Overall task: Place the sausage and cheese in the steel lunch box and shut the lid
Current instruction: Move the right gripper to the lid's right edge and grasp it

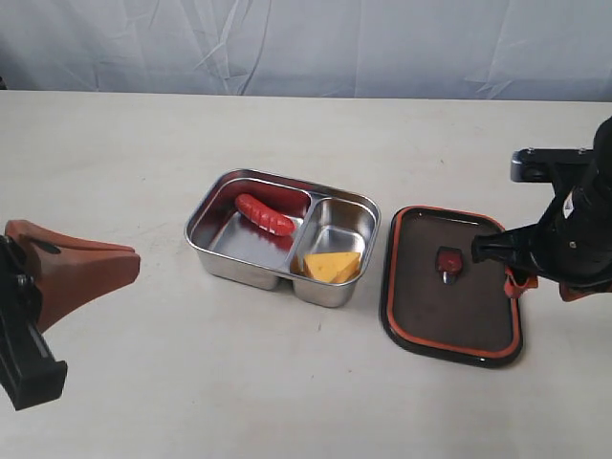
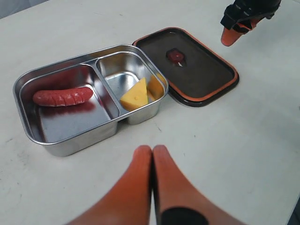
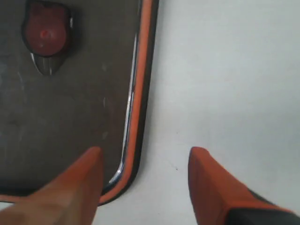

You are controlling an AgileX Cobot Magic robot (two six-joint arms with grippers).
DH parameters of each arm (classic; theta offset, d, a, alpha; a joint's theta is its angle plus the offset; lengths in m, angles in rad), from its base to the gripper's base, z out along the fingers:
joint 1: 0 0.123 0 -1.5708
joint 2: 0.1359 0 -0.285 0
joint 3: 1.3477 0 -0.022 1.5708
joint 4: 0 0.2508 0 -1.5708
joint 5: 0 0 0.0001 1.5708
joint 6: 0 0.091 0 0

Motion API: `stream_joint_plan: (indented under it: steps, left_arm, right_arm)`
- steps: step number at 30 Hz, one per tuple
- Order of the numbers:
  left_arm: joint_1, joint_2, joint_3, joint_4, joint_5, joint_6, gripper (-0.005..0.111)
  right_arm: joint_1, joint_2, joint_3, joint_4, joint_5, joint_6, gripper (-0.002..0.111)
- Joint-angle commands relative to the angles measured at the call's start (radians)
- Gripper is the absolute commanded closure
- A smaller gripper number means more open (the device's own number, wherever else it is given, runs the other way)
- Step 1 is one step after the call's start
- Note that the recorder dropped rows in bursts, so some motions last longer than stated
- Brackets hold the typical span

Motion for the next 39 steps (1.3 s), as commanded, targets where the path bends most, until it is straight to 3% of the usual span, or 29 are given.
stream_joint_plan:
  steps: [1,29,32,39]
  left_arm:
    - [0.001,-0.007,0.002,0.011,0.003,-0.006,0.107]
    - [0.001,-0.007,0.002,0.020,0.003,-0.006,0.107]
    - [0.001,-0.007,0.002,0.020,0.003,-0.006,0.107]
    - [0.001,-0.007,0.002,0.020,0.003,-0.006,0.107]
  right_arm:
    - [-0.006,0.070,0.005,0.042,-0.061,-0.008,0.056]
    - [-0.006,0.225,0.005,0.054,-0.125,-0.006,0.061]
    - [-0.006,0.225,0.005,0.054,-0.123,-0.006,0.067]
    - [-0.006,0.225,0.005,0.054,-0.118,-0.006,0.095]
